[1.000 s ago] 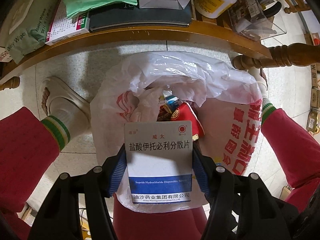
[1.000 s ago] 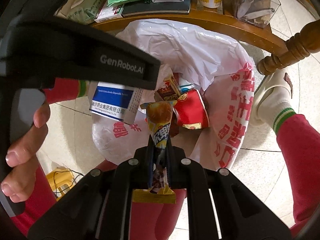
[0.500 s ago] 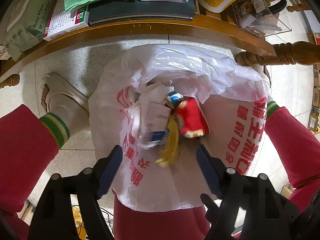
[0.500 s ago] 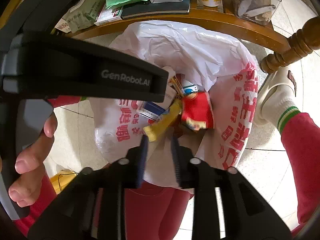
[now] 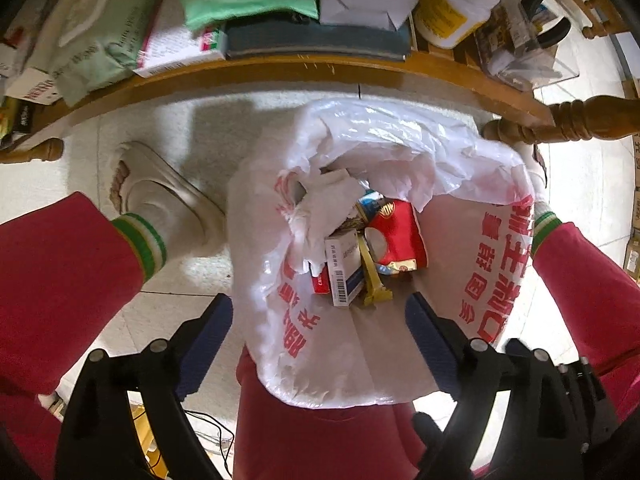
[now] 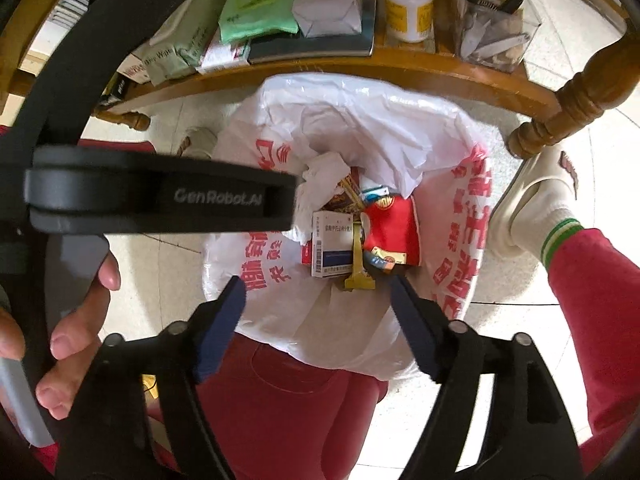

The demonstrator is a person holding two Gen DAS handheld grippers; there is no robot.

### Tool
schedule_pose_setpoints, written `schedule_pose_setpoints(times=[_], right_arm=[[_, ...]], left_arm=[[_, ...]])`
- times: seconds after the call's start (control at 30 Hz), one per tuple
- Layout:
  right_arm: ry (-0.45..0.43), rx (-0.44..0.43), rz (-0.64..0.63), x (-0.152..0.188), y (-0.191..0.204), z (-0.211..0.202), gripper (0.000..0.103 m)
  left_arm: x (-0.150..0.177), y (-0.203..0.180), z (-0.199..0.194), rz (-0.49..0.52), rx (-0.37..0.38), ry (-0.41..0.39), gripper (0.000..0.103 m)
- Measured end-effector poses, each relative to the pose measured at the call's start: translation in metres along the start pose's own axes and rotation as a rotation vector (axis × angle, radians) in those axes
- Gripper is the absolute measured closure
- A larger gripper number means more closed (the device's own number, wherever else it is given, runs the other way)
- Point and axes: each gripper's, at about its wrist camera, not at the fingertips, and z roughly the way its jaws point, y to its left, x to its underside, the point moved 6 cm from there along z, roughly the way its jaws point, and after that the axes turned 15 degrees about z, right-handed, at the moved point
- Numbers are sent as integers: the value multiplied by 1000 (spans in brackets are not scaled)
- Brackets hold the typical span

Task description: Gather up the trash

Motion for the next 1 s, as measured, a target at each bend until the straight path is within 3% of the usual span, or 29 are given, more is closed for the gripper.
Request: schedule_pose_setpoints(times=[0.03,0.3,0.43,0.63,0.77,1.0], right_arm=[[-14,21,8,0,-2,-6,16],[-115,147,55,3,-17,-51,13],[-279,157,60,8,-17,-99,13],[-553,167,24,22,1,-181,11],[-765,135,37,37,10,-252,7],[-977,123,13,67,27,-340,7]], left_arm=[[2,1,-6,-5,-10,-17,16],[19,5,-67,35,-108,-219,16],[35,1,-107,56,-144,-298,13],[63,-11,-175,33,-127,-454,13],[82,-21,-233,48,-200,-595,13],[124,-48,-338,71,-344,-884,8]])
